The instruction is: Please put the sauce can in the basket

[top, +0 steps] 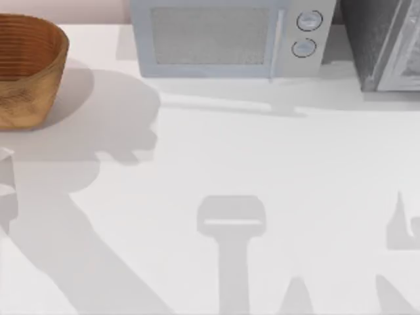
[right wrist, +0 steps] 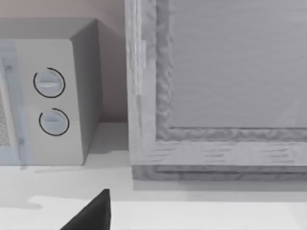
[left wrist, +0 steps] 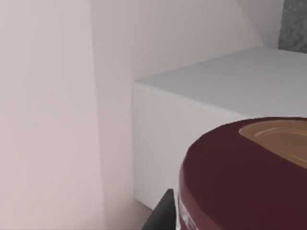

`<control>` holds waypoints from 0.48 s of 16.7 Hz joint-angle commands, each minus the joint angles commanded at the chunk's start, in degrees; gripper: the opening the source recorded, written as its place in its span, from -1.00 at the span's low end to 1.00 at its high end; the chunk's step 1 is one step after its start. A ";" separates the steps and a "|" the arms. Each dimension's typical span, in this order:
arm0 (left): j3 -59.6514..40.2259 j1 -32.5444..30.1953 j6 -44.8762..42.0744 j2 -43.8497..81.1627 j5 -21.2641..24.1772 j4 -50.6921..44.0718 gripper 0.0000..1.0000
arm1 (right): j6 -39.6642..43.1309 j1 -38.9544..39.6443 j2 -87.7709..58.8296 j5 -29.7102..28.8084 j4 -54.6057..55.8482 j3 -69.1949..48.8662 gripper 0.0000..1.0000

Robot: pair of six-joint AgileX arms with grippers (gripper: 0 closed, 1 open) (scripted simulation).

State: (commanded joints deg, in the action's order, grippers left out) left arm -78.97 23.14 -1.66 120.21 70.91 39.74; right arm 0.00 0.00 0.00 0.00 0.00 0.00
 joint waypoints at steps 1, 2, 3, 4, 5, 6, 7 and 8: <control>0.00 0.00 0.00 0.00 0.00 0.00 0.06 | 0.00 0.00 0.00 0.00 0.00 0.00 1.00; 0.00 0.00 0.00 0.00 0.00 0.00 0.21 | 0.00 0.00 0.00 0.00 0.00 0.00 1.00; 0.00 0.00 0.00 0.00 0.00 0.00 0.36 | 0.00 0.00 0.00 0.00 0.00 0.00 1.00; 0.00 0.00 0.00 0.00 0.00 0.00 0.51 | 0.00 0.00 0.00 0.00 0.00 0.00 1.00; 0.00 0.00 0.00 0.00 0.00 0.00 0.66 | 0.00 0.00 0.00 0.00 0.00 0.00 1.00; 0.00 0.00 0.00 0.00 0.00 0.00 0.81 | 0.00 0.00 0.00 0.00 0.00 0.00 1.00; 0.00 0.00 0.00 0.00 0.00 0.00 0.96 | 0.00 0.00 0.00 0.00 0.00 0.00 1.00; 0.00 0.00 0.00 0.00 0.00 0.00 1.00 | 0.00 0.00 0.00 0.00 0.00 0.00 1.00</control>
